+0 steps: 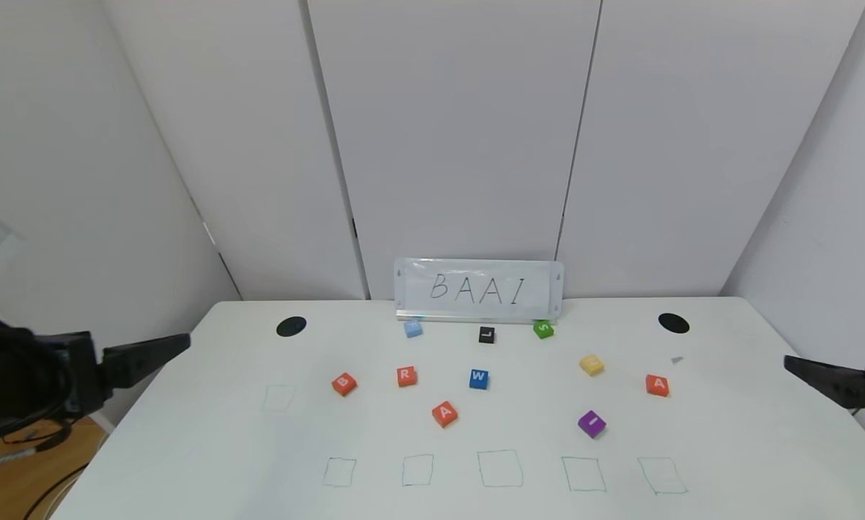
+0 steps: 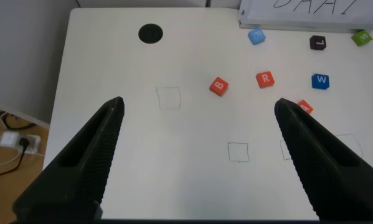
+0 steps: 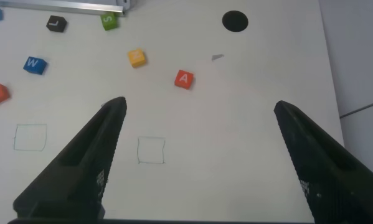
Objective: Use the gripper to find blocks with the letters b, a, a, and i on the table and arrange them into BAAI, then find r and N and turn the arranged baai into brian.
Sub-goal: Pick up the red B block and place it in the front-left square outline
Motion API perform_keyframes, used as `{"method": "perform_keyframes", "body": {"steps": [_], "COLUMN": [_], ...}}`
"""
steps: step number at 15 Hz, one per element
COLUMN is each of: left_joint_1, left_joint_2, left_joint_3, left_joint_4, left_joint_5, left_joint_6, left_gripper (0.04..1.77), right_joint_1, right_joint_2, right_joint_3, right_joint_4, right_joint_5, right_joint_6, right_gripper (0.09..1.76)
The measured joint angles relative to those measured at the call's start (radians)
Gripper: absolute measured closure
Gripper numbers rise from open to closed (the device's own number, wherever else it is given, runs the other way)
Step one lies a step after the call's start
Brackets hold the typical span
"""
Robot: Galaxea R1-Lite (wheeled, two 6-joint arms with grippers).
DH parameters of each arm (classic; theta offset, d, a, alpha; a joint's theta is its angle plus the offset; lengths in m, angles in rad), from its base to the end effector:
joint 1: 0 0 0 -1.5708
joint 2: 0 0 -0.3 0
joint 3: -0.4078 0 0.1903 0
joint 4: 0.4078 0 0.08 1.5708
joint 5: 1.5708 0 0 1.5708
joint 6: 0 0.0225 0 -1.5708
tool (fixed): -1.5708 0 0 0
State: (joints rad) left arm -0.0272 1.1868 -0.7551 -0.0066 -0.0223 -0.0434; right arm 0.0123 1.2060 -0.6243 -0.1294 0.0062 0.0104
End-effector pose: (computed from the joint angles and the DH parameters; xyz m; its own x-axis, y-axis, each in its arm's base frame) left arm 0.1712 -0.0052 0.2313 0.9098 -0.0471 -0.4123 0.0296 0.9984 -0.0487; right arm 0.1726 0.0023 0.2025 0.8993 0.0173 -0.4370 -0.0133 0.9998 0.0121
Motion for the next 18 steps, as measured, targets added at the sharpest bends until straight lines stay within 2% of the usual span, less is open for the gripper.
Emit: {"method": "perform_keyframes", "body": {"steps": [2,5,8,10,12,14,18], "left_joint_1": [-0.008,-0.034,-0.081,-0.125,-0.148,-0.152,-0.152], "left_joint_2": [0.154,0.299,0.413,0.48,0.528,0.56,0.594], "left_joint_3": [-0.114,-0.21,-0.264,-0.302,-0.359,-0.425,-0.472], "left_joint_4": [0.007,0.014,0.014,0.047,0.146,0.239,0.265], "left_joint_5": [0.005,0.015,0.097,0.143,0.143,0.133,0.126], "left_joint_6": [-0.008,-0.011,-0.031,-0.079,-0.14,-0.188,-0.208], "left_gripper": [0.09,0.09,0.09,0.09,0.09,0.09,0.09], "right_joint_1": [0.002,0.003,0.017,0.025,0.028,0.037,0.042], "right_joint_2": [0.106,0.208,0.286,0.347,0.403,0.441,0.468], "right_joint_3": [-0.064,-0.162,-0.234,-0.264,-0.304,-0.334,-0.344], "right_joint_4": [0.003,0.084,0.133,0.131,0.128,0.12,0.118], "right_joint_5": [-0.002,-0.003,-0.004,-0.007,-0.021,-0.074,-0.08], "right_joint_6": [0.001,0.013,0.05,0.063,0.079,0.093,0.096], "right_gripper": [0.14,0.14,0.14,0.14,0.14,0.14,0.14]}}
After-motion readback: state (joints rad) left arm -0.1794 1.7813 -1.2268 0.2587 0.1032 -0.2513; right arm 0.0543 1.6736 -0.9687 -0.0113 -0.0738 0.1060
